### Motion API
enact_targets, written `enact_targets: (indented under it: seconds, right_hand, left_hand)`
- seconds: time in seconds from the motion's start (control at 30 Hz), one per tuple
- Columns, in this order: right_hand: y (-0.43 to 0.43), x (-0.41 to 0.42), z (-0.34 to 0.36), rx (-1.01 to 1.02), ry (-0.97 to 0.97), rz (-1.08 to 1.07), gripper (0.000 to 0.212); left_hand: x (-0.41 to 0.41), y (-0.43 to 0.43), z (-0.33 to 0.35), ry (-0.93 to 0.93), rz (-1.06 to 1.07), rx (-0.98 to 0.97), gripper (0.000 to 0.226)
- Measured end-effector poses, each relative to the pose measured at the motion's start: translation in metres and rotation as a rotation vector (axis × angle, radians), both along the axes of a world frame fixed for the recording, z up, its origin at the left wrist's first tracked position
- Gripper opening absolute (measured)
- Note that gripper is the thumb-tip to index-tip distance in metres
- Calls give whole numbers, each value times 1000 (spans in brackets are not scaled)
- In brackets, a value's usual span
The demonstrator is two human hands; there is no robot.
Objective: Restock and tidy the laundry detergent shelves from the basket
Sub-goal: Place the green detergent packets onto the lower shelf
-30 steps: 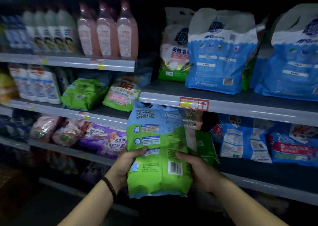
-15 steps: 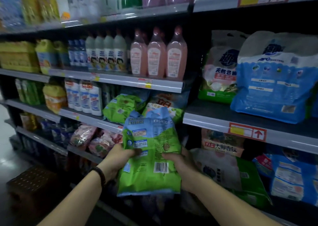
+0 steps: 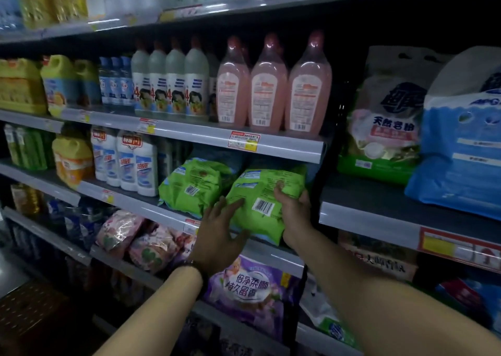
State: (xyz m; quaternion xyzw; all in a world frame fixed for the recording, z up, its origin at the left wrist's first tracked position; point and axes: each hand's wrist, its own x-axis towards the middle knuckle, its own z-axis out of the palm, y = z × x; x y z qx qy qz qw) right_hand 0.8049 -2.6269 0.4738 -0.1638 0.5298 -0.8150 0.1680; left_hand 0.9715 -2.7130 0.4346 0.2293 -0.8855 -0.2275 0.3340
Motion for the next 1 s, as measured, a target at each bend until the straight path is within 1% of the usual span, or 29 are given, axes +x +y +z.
enact_targets:
  seconds: [0.07, 0.13, 0.2, 0.27, 0.33, 0.43, 0.5, 0.53, 0.6, 0.63, 0.67, 0.73, 0.8, 0.83, 0.9, 0.93, 1.0]
  right_hand:
    - [-16, -9, 0, 69, 97, -106, 59]
    - [-30, -13, -3, 170, 208, -172, 81]
    - [-38, -10, -8, 243, 264, -153, 90]
    - [-44, -11, -15, 373, 304, -144, 103]
    - [-45, -15, -19, 477, 334, -154, 107]
    - [-41, -14, -22, 559, 332, -170, 97]
    - [-36, -7, -24, 570, 304, -189, 92]
    - [-34, -6, -24, 558, 288, -214, 97]
    - [-35, -11, -23, 480, 274, -284, 118]
    - [-37, -18, -23, 422, 251, -285, 127]
    - [-39, -23, -24, 369, 218, -256, 130]
    - [-39, -28, -21, 298, 161, -179, 124]
    - [-36, -27, -10, 293, 153, -106, 107]
    - [-37, -31, -7, 310, 191, -58, 100]
    - [-39, -40, -3, 398, 272, 12, 91]
    - [-40, -42, -3, 452, 308, 9, 91]
    - [-33, -33, -8, 567, 402, -77, 96]
  left_hand:
    - [-19, -8, -5, -105, 27, -85, 77]
    - [-37, -10, -7, -189, 11, -57, 81]
    - [-46, -6, -8, -232, 19, -22, 84]
    - [-52, -5, -18, -278, 42, -43, 83]
    - [-53, -7, -27, -302, 60, -74, 85]
    - [-51, -7, -30, -280, 49, -45, 88]
    - [-49, -7, -29, -279, 44, -41, 87]
    - [-48, -6, -28, -276, 39, -33, 86]
    - [-46, -4, -27, -271, 37, -14, 83]
    - [-46, -3, -26, -280, 38, -14, 83]
    - [-46, -1, -26, -293, 42, -20, 84]
    - [-46, 3, -28, -308, 63, -33, 86]
    - [-47, 8, -31, -313, 91, -39, 88]
    - [-47, 11, -31, -323, 104, -41, 90]
    - [-48, 15, -31, -359, 137, -47, 92]
    - [-49, 16, -30, -380, 147, -53, 93]
    - [-51, 18, -28, -410, 152, -61, 94]
